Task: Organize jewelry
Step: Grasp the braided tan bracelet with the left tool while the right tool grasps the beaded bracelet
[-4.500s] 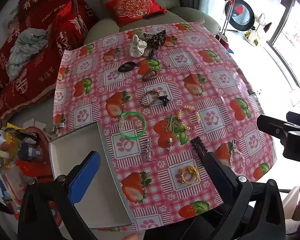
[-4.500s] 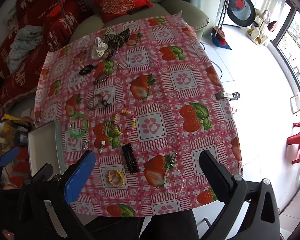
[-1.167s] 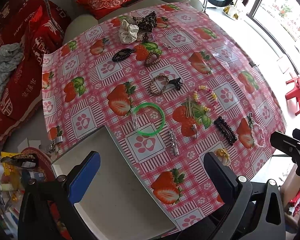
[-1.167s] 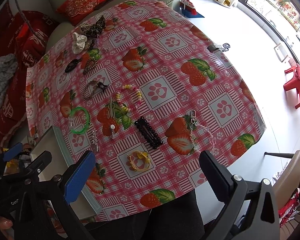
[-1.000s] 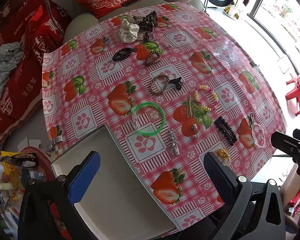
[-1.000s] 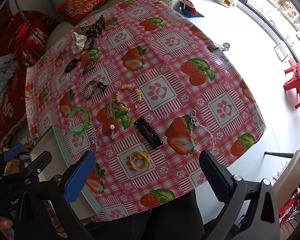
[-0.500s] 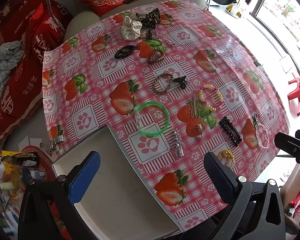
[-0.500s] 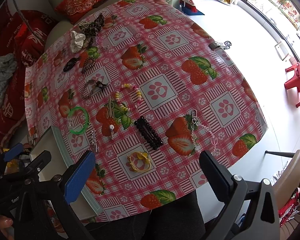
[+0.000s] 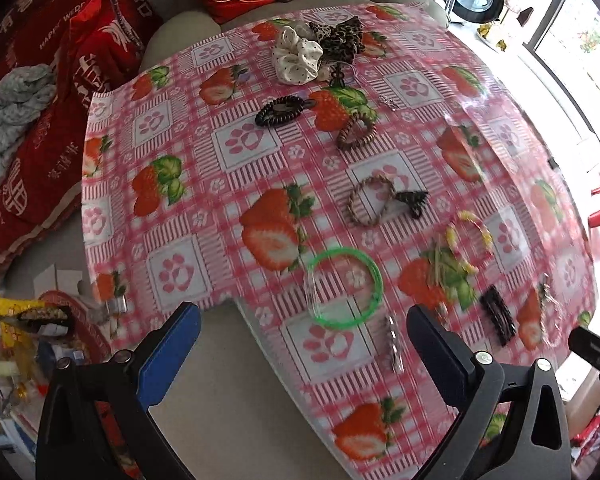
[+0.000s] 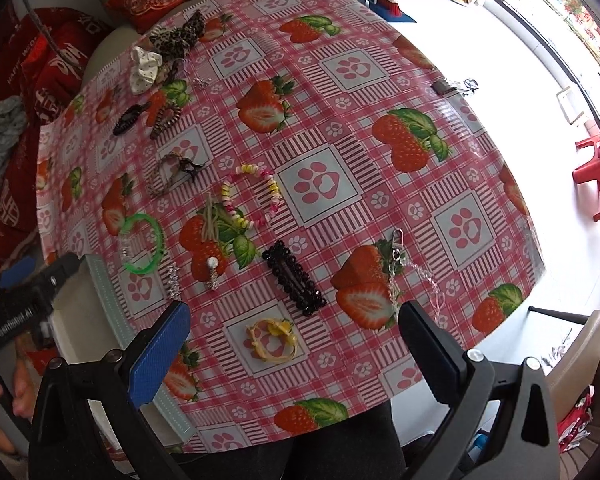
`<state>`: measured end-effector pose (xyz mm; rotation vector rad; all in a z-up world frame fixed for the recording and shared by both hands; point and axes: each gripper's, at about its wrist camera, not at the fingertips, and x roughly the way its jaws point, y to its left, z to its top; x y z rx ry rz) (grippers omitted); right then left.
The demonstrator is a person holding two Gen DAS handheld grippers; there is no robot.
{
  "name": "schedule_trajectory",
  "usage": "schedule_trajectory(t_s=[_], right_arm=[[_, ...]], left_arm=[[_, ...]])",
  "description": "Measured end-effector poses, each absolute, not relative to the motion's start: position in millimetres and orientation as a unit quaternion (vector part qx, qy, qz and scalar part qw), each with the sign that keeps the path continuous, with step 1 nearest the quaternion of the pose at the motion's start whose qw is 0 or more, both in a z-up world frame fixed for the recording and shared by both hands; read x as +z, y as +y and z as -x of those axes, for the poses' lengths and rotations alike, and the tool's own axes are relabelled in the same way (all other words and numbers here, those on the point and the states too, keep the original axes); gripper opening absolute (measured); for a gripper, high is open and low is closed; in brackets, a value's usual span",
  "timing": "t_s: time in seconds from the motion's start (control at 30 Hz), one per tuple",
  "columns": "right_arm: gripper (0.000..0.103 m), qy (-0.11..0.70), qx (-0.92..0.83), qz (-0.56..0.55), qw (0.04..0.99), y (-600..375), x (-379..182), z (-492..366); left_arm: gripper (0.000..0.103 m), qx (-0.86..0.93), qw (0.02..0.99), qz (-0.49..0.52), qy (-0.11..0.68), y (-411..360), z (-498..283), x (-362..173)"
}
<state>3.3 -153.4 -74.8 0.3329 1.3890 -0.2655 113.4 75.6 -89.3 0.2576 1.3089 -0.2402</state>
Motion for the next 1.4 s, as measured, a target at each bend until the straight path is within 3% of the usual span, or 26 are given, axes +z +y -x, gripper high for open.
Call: schedule_trajectory(t_s=[0.03, 0.37, 0.43, 0.7, 0.83, 0.97, 1.17, 1.27, 1.3, 1.37, 1.4], right_arm=[[0.103, 0.638, -0.122, -0.149, 0.746, -154.1, -78.6, -6.9], [0.103, 0.66, -0.122, -0.126, 0.731, -168.4, -125.2, -52.1], [0.103, 0.662, -0.123, -0.122, 0.729, -172.1, -135.2, -62.8], [0.102, 0.663, -0.113, -0.107, 0.732, -174.2, -163.3, -99.1], [0.095, 0.667, -0.106, -0.079, 0.733, -164.5, -177.3, -111.2], [0.078, 0.674, -0.106, -0.064, 0.728, -156.8, -190.3, -117.6], [0.072, 0.664, -0.107, -0.038, 0.739, -142.8, -193.6, -117.7], [0.063, 0.664, -0.097, -0.039, 0.74, -140.1, -192.9, -119.5], [0.058, 0.665, -0.093, -0.038, 0.74, -138.4, -192.8, -120.0], [0.05, 0.666, -0.086, -0.039, 0.74, -134.7, -192.4, -120.9], [0.039, 0.666, -0.082, -0.037, 0.74, -131.9, -191.3, -121.8]], left_arm=[[0.097, -0.11, 0.779, -0.125, 0.605, 71.9, -120.2, -94.8], [0.097, -0.12, 0.777, -0.114, 0.608, 44.7, -169.2, -137.6], [0.086, -0.121, 0.774, -0.113, 0.611, 39.2, -177.6, -148.8], [0.086, -0.12, 0.767, -0.124, 0.619, 21.5, -193.0, -180.4], [0.086, -0.124, 0.763, -0.133, 0.62, 13.8, -192.2, -188.7], [0.086, -0.123, 0.765, -0.127, 0.619, 11.7, -194.4, -193.1], [0.058, -0.133, 0.761, -0.117, 0.625, 11.5, -201.5, -194.8], [0.033, -0.154, 0.758, -0.123, 0.622, 1.8, -197.6, -192.4], [0.016, -0.158, 0.757, -0.125, 0.621, -2.6, -195.8, -192.8], [0.012, -0.163, 0.755, -0.128, 0.622, -6.7, -194.4, -192.8], [0.012, -0.165, 0.754, -0.125, 0.623, -7.5, -193.1, -192.7]])
